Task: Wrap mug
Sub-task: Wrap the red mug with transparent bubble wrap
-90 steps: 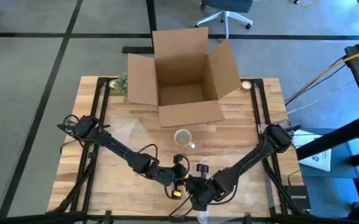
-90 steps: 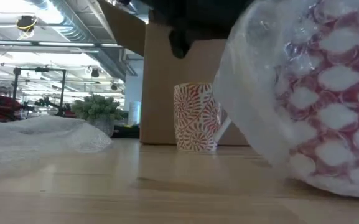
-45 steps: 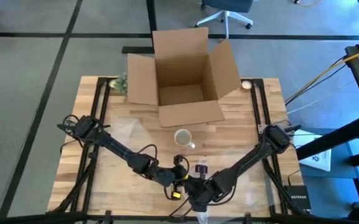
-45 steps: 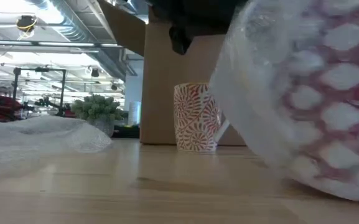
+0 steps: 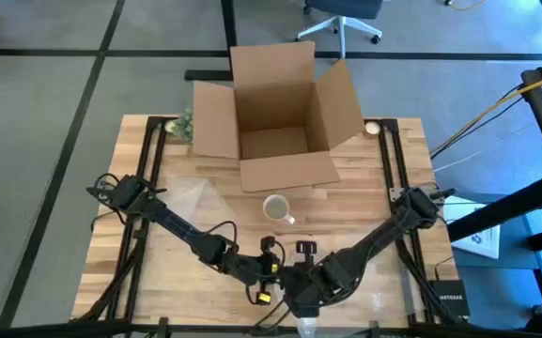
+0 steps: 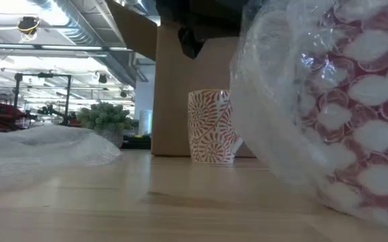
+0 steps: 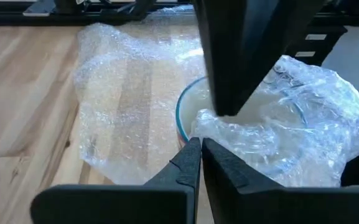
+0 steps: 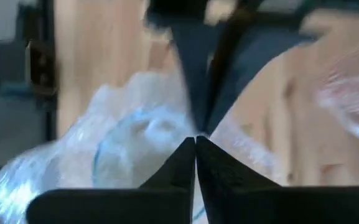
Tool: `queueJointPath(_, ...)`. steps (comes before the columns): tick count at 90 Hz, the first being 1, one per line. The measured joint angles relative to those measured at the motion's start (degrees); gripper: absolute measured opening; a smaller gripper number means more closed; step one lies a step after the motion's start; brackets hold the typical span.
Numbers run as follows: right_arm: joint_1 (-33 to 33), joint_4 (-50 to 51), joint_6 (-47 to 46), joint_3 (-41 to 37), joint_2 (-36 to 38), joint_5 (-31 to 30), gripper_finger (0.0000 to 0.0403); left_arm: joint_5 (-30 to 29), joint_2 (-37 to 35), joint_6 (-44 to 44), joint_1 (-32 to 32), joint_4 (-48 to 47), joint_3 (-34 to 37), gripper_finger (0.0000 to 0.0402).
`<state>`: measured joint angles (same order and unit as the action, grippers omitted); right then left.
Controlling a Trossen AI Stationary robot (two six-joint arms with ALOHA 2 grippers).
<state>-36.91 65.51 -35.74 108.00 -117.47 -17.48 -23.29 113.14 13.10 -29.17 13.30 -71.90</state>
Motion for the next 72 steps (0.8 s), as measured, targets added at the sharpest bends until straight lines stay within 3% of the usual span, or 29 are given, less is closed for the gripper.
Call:
queueJointPath(21, -0.7, -11.4, -3.5, -8.8, -0.5, 3.5, 0.0, -0.4, 0.0, 0.1, 0.0, 0.0, 0.1, 0.0001)
queueJointPath(46, -0.1, -21.9, -7.6, -20.8, 0.0, 2.7, 0.0, -0.9, -0.1, 0.0, 0.0, 0.1, 0.1, 0.0001)
queueJointPath(72, 1.0, -15.6, -5.5, -15.1, 0.6, 4.9, 0.0, -0.8, -0.1, -0.2, 0.0, 0.5, 0.1, 0.0001)
